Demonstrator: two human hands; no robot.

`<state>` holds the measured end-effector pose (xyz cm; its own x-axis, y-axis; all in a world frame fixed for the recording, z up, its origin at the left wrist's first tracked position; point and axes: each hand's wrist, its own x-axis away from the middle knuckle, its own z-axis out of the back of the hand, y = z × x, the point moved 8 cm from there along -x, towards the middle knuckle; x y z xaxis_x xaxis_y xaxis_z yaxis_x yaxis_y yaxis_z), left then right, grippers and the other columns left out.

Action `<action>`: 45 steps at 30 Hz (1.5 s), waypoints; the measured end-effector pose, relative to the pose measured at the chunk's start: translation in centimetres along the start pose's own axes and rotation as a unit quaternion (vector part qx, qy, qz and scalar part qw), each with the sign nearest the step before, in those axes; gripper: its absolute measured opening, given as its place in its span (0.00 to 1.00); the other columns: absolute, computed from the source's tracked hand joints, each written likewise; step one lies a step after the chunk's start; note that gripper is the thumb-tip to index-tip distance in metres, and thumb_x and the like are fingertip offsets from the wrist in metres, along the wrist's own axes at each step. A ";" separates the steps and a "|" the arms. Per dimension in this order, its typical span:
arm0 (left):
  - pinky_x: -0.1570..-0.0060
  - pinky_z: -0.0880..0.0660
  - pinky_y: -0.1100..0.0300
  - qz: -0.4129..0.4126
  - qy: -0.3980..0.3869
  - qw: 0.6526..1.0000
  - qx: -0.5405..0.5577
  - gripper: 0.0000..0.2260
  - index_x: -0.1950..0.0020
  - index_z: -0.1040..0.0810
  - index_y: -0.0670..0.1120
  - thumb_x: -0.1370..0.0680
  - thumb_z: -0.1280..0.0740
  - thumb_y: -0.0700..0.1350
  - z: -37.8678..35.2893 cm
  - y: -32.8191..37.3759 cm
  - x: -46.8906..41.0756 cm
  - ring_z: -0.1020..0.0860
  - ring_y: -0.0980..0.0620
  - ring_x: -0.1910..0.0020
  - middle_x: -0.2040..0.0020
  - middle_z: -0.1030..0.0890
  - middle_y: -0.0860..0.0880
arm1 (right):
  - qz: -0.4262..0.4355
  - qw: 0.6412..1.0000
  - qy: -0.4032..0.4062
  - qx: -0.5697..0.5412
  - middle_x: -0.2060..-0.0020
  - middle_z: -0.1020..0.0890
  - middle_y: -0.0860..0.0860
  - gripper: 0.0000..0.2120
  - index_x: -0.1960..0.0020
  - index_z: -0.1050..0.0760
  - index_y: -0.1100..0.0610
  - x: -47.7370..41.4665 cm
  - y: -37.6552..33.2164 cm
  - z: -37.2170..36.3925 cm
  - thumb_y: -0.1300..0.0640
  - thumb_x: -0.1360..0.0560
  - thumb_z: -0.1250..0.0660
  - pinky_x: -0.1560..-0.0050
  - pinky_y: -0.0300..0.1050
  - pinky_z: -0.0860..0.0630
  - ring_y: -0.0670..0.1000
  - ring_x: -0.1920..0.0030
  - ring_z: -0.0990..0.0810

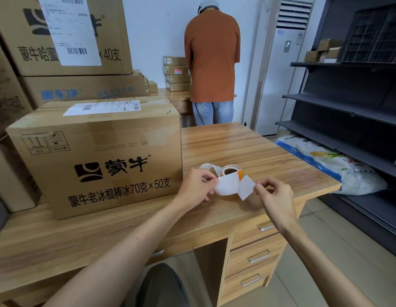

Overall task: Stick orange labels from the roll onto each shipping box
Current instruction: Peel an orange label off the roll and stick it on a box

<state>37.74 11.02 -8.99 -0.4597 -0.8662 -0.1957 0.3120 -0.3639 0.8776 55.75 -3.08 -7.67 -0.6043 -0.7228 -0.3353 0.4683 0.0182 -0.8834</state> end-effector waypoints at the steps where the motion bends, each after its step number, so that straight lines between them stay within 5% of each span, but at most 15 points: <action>1: 0.69 0.19 0.56 0.000 0.001 1.000 -0.002 0.04 0.51 0.15 0.42 0.21 0.29 0.40 0.0 0.1 0.0 0.21 0.57 0.72 0.61 0.17 0.43 | 0.009 1.000 0.009 0.008 0.68 0.20 0.51 0.08 0.66 0.24 0.57 0.2 -0.3 0.4 0.62 0.28 0.32 0.62 0.45 0.29 0.48 0.66 0.26; 7: 0.73 0.26 0.64 -0.036 0.012 0.999 -0.010 0.04 0.48 0.16 0.46 0.20 0.29 0.44 1.3 2.8 1.3 0.27 0.61 0.77 0.62 0.19 0.53 | 0.119 0.987 0.060 0.094 0.68 0.25 0.47 0.08 0.64 0.27 0.53 1.3 -3.8 2.0 0.61 0.28 0.31 0.64 0.45 0.33 0.46 0.67 0.28; 12: 0.66 0.31 0.57 -0.030 0.023 0.999 0.025 0.10 0.55 0.14 0.48 0.21 0.29 0.52 3.3 5.5 3.3 0.31 0.58 0.73 0.74 0.25 0.61 | 0.263 0.934 0.075 0.230 0.63 0.26 0.45 0.09 0.59 0.27 0.52 3.1 -8.7 -0.3 0.50 0.23 0.33 0.71 0.43 0.33 0.47 0.69 0.28; 16: 0.69 0.33 0.63 -0.027 0.058 0.997 0.039 0.13 0.55 0.13 0.46 0.21 0.29 0.55 7.0 7.1 5.2 0.29 0.63 0.78 0.77 0.25 0.61 | 0.383 0.879 0.077 0.273 0.61 0.25 0.48 0.10 0.58 0.26 0.55 5.0 -12.7 -4.0 0.51 0.23 0.38 0.78 0.45 0.35 0.52 0.72 0.26; 21: 0.74 0.36 0.71 -0.060 0.120 0.991 -0.006 0.09 0.53 0.12 0.45 0.22 0.27 0.50 12.8 7.7 7.9 0.28 0.65 0.78 0.76 0.24 0.62 | 0.468 0.829 0.110 0.286 0.65 0.26 0.53 0.09 0.62 0.27 0.58 8.4 -18.0 -7.9 0.57 0.25 0.34 0.73 0.42 0.47 0.56 0.76 0.29; 26: 0.73 0.36 0.71 -0.071 0.175 0.981 -0.053 0.05 0.53 0.13 0.46 0.23 0.28 0.45 18.8 7.0 11.1 0.27 0.66 0.74 0.74 0.24 0.65 | 0.531 0.818 0.047 0.218 0.63 0.27 0.51 0.10 0.60 0.26 0.57 11.2 -21.3 -11.8 0.53 0.23 0.33 0.80 0.48 0.35 0.54 0.74 0.28; 30: 0.73 0.34 0.70 -0.076 0.197 0.974 -0.083 0.03 0.56 0.14 0.49 0.23 0.27 0.46 23.2 6.0 13.7 0.27 0.64 0.72 0.71 0.23 0.66 | 0.433 0.898 -0.021 0.070 0.61 0.24 0.45 0.12 0.58 0.24 0.52 10.4 -22.3 -13.2 0.45 0.21 0.35 0.72 0.48 0.29 0.46 0.69 0.27; 33: 0.66 0.30 0.64 -0.092 0.185 0.975 -0.077 0.04 0.56 0.14 0.48 0.22 0.26 0.46 25.6 5.2 15.4 0.27 0.59 0.68 0.67 0.20 0.61 | 0.311 0.944 -0.096 -0.044 0.61 0.20 0.44 0.08 0.58 0.23 0.50 8.7 -22.2 -15.0 0.49 0.23 0.30 0.61 0.39 0.29 0.44 0.60 0.22; 37: 0.69 0.29 0.64 -0.105 0.166 0.979 -0.060 0.05 0.52 0.14 0.45 0.21 0.28 0.45 27.8 4.4 17.1 0.26 0.56 0.66 0.64 0.20 0.56 | 0.176 0.925 -0.260 -0.214 0.63 0.17 0.51 0.03 0.55 0.18 0.57 8.9 -22.5 -18.2 0.57 0.24 0.28 0.68 0.34 0.32 0.42 0.74 0.27; 40: 0.72 0.31 0.67 -0.098 0.181 0.977 -0.057 0.05 0.51 0.14 0.43 0.21 0.28 0.43 29.2 4.1 17.5 0.28 0.59 0.70 0.69 0.22 0.59 | 0.144 0.909 -0.296 -0.255 0.62 0.17 0.57 0.03 0.54 0.18 0.61 9.7 -23.1 -19.8 0.61 0.24 0.28 0.78 0.37 0.35 0.45 0.79 0.33; 45: 0.73 0.32 0.69 -0.082 0.223 0.970 -0.049 0.04 0.52 0.13 0.46 0.21 0.28 0.44 31.5 3.4 17.8 0.27 0.62 0.74 0.70 0.21 0.60 | 0.164 0.905 -0.310 -0.241 0.67 0.19 0.51 0.04 0.58 0.20 0.60 10.0 -25.0 -22.4 0.62 0.24 0.28 0.77 0.35 0.34 0.43 0.78 0.31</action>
<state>4.44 5.16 4.33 -0.1104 -0.8476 -0.5191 0.3524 -0.5217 0.7769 23.60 4.71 3.72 0.0651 -0.8697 -0.4893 0.1314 0.4936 -0.8597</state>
